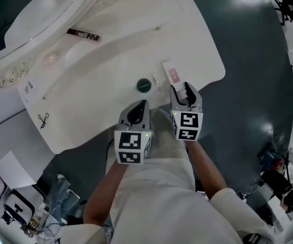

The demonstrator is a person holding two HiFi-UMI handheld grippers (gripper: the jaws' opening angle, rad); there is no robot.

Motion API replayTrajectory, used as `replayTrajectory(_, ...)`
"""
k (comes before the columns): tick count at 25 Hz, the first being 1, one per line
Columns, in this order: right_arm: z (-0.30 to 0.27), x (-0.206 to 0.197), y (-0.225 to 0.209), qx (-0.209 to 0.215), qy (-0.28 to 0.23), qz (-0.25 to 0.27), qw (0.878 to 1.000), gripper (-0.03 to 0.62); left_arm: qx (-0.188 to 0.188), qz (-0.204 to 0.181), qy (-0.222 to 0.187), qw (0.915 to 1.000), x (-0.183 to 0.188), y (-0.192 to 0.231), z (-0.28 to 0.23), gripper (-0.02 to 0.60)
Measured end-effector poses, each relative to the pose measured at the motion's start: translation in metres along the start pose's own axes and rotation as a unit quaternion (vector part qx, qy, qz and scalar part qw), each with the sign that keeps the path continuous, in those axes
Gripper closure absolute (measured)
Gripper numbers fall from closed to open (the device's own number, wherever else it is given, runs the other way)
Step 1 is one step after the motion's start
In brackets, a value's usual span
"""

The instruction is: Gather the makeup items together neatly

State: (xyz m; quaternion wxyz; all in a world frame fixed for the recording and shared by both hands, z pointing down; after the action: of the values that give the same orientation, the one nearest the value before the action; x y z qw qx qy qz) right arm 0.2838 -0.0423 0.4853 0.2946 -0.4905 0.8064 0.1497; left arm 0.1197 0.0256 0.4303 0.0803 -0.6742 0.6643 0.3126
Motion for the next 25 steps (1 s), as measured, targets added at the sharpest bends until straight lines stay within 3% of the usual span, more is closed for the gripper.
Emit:
replayTrajectory(15, -0.014, -0.01, 0.01, 0.009, 0.034, -0.006, 0.999, 0.387, 0.004, 0.01, 0.012, 0.9999, -0.013, 0.008, 0.0, 0.586)
replayTrajectory(25, -0.019, -0.013, 0.017, -0.009, 0.055, 0.002, 0.998, 0.387, 0.0, 0.009, 0.012, 0.9999, -0.01, 0.005, -0.003, 0.586)
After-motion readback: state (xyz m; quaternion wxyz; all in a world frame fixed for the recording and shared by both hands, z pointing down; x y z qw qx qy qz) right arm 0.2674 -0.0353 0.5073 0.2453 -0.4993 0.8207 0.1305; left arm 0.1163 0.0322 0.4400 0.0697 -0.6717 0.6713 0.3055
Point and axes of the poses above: the fingertips, and each gripper's own axes: z backward along the fingers, y to its left, x out of its top, the point moved 8 cm from there along z, backward along the fingers, and after that the axes turned 9 degrees about y, right-handed, at the moved point
